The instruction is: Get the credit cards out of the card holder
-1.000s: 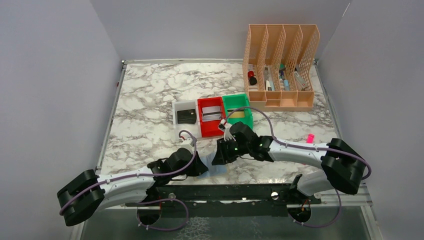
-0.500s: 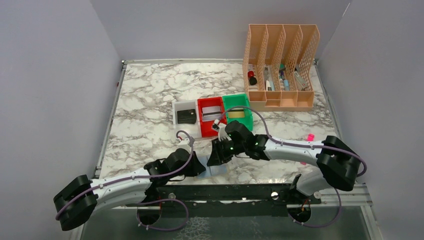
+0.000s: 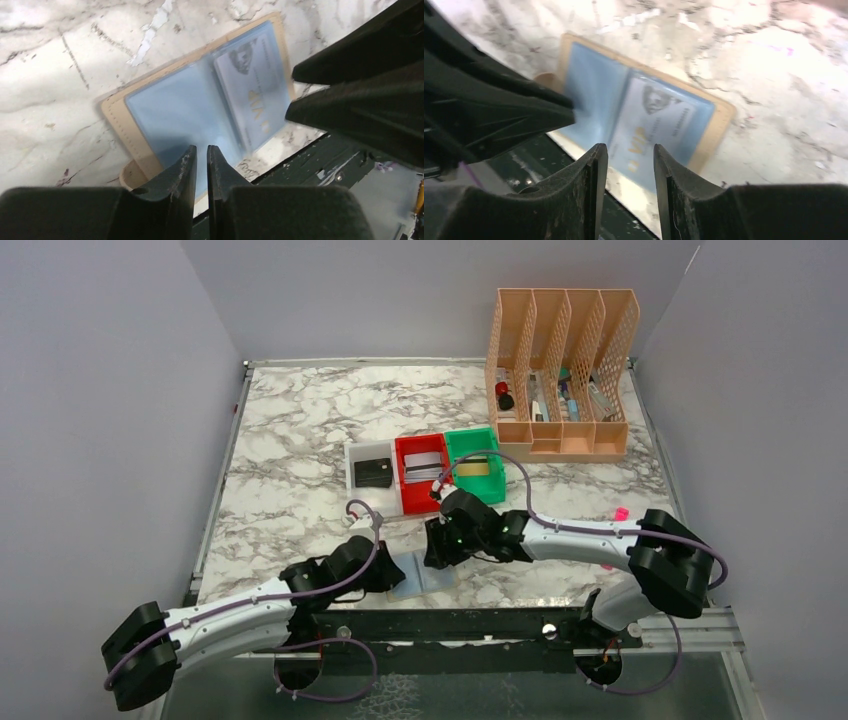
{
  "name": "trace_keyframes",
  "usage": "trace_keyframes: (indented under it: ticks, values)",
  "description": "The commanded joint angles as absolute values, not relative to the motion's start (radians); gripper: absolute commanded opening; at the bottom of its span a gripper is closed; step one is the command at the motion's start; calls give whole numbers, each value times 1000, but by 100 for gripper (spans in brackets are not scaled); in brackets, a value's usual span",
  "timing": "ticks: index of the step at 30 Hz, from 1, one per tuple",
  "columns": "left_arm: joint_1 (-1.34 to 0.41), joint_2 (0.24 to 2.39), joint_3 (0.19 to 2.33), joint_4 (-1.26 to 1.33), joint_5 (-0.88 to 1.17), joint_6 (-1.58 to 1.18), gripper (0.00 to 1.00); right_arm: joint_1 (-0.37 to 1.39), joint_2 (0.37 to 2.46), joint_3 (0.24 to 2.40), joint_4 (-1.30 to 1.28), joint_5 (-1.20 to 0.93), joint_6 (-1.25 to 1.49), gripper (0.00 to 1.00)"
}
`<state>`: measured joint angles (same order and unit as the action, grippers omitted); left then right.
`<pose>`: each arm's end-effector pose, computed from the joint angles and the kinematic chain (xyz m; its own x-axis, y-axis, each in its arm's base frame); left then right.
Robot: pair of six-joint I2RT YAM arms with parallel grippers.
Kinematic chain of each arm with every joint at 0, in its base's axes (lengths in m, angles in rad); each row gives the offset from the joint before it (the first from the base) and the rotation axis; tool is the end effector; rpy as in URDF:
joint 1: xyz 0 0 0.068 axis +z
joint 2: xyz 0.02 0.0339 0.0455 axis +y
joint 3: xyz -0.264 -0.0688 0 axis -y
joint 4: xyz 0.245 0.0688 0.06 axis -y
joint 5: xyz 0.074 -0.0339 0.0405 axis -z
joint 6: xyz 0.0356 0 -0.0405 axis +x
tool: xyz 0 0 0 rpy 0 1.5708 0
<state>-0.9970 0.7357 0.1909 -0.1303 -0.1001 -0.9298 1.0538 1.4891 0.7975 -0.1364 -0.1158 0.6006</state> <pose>0.0846 -0.1243 0.1466 -0.8387 -0.1715 -0.5169 0.2025 0.7829 -0.5883 0.1444 0.2623 0.1860 -0.8102 -0.2892 -0.5099 -0.5385 0.7109 0.4524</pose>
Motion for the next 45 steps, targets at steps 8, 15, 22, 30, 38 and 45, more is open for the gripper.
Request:
trace_keyframes:
  ticks: [8, 15, 22, 30, 38, 45]
  values:
    - [-1003, 779, 241, -273, -135, -958, 28, 1052, 1552, 761, -167, -29, 633, 45]
    - [-1004, 839, 248, -281, -131, -966, 29, 1052, 1560, 756, -150, -78, 627, 46]
    - [-1009, 831, 228, -243, -124, -964, 22, 1052, 1547, 745, -4, -273, 668, 46]
    - [-1011, 755, 190, -209, -123, -975, 18, 1052, 1519, 812, 77, -401, 696, 46]
    - [-1011, 729, 175, -206, -120, -978, 18, 1054, 1487, 829, -188, -37, 644, 48]
    - [-1012, 742, 182, -203, -114, -971, 18, 1055, 1507, 772, -206, -41, 644, 49]
